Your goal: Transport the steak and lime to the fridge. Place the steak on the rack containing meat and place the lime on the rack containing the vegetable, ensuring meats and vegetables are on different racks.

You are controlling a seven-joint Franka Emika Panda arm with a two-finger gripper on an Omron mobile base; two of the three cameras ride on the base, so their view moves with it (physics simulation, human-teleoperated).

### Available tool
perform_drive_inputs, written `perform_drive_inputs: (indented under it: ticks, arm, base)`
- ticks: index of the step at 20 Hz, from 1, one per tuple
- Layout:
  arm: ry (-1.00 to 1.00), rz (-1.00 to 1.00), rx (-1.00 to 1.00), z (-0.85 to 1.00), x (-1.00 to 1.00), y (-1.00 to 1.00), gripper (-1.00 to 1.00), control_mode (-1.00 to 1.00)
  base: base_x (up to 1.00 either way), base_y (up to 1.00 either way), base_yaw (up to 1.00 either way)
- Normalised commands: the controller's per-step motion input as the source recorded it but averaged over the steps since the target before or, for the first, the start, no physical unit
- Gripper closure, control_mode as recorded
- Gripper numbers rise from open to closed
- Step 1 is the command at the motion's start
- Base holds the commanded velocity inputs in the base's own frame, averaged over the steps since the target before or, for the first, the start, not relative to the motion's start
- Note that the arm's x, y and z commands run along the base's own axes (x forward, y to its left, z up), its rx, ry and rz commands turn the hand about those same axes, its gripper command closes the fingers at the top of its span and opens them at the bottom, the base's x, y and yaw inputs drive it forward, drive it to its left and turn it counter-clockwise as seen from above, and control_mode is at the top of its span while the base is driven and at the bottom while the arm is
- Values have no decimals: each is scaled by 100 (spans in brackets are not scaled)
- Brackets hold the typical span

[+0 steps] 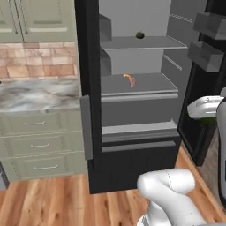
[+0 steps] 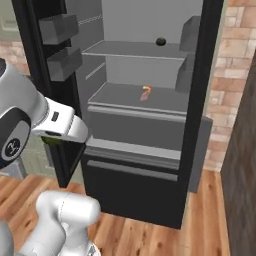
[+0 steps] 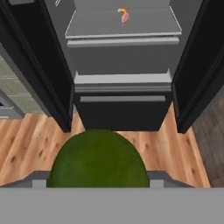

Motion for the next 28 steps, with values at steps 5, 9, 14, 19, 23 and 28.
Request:
perform_drive_inputs:
  ticks: [5,9,14,19,23,28]
  arm:
    - [0,0,0,0,0,0,100,100]
    - [0,0,0,0,0,0,100,100]
    - [0,0,0,0,0,0,100,100]
    - [0,0,0,0,0,0,100,100]
    - [0,0,0,0,0,0,100,100]
    - [0,0,0,0,0,0,100,100]
  base:
    - [10,-10,-18]
    - [51,-11,-2]
    - [76,-31,0]
    - [100,-6,-1]
    - [100,11,-4]
    - [95,-16,0]
